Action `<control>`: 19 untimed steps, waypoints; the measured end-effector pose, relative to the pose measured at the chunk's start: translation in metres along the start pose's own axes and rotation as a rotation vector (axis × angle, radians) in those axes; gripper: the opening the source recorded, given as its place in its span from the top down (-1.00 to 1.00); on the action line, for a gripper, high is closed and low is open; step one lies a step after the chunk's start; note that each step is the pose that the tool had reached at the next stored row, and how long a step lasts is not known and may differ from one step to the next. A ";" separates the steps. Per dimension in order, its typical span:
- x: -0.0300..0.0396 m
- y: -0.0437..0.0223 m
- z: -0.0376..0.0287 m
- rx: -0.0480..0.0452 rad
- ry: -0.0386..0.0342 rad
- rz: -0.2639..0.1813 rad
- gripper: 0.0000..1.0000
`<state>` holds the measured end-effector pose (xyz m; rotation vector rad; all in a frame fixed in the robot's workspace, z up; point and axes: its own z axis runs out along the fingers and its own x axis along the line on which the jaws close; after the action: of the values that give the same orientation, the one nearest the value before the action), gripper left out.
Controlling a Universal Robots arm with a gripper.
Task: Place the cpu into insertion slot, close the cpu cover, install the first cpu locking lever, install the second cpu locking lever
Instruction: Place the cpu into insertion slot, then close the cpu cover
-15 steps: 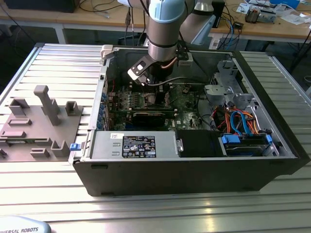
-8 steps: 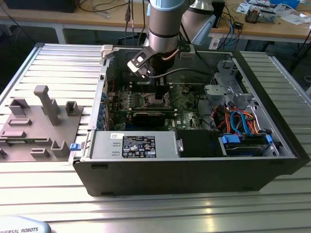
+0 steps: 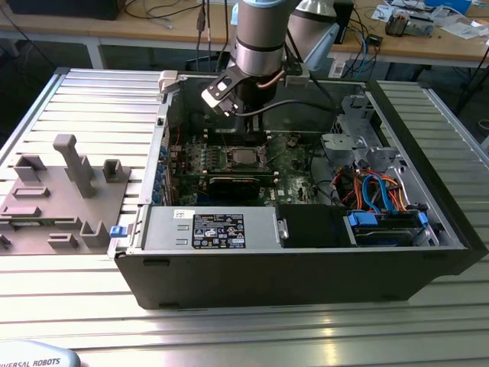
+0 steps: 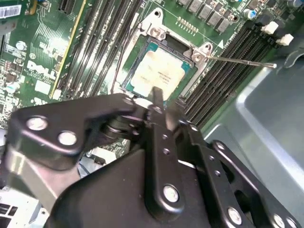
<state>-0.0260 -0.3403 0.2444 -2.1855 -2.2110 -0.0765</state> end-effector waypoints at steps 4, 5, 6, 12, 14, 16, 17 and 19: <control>0.0048 0.0005 -0.0207 0.0000 0.0001 0.000 0.79; 0.0063 0.0007 -0.0291 0.0000 0.0000 0.000 0.79; 0.0068 0.0009 -0.0369 0.0000 0.0001 0.000 0.79; 0.0083 0.0020 -0.0639 0.0000 0.0001 0.000 0.79; 0.0087 0.0022 -0.0714 0.0000 0.0000 0.000 0.79; 0.0091 0.0024 -0.0774 0.0000 0.0002 0.000 0.79; 0.0091 0.0024 -0.0776 -0.0001 0.0009 0.000 0.79; 0.0091 0.0024 -0.0776 0.0000 0.0009 0.000 0.79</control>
<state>-0.0247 -0.3356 0.3224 -2.1848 -2.2108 -0.0775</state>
